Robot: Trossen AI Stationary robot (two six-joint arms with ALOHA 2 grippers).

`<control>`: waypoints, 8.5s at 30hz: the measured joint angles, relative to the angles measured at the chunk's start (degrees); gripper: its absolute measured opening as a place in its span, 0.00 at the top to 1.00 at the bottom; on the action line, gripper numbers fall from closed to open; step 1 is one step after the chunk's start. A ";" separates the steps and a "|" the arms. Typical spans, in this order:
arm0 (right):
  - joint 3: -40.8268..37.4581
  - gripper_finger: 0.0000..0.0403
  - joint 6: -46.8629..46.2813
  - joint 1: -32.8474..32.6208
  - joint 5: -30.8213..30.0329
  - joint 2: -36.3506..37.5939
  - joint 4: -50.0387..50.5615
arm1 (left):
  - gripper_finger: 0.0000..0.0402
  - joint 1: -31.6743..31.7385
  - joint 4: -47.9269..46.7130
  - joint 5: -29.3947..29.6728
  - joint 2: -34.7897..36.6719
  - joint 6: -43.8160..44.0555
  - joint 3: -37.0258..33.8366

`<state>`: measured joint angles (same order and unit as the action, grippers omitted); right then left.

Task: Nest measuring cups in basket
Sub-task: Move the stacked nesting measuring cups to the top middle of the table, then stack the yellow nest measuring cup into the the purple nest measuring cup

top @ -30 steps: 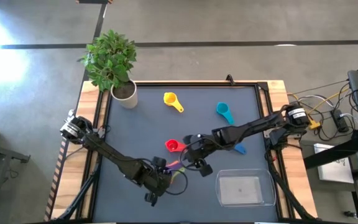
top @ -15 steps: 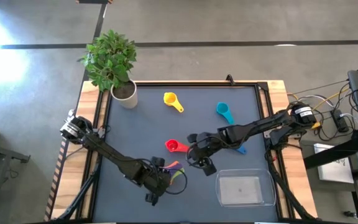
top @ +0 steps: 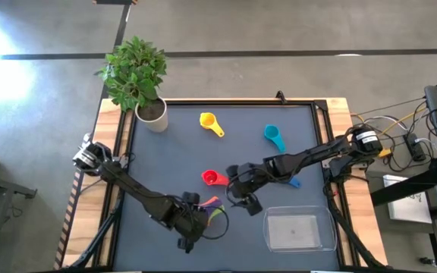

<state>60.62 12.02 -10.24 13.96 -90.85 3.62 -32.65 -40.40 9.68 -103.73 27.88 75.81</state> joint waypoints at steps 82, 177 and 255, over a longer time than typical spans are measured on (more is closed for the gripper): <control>27.12 0.05 7.75 -1.03 1.55 -25.70 7.61 | 0.69 -6.18 46.75 17.67 16.78 12.18 -33.18; 26.17 0.68 7.42 3.68 -1.02 -18.68 19.75 | 0.69 -7.44 41.89 22.88 21.97 4.98 -33.18; -10.97 0.34 -6.73 30.37 -10.75 11.43 -2.15 | 0.76 9.24 100.80 28.97 29.30 -33.81 -57.64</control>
<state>49.65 5.29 20.13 3.20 -79.42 1.48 -23.41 60.40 38.65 -74.44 -5.93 18.17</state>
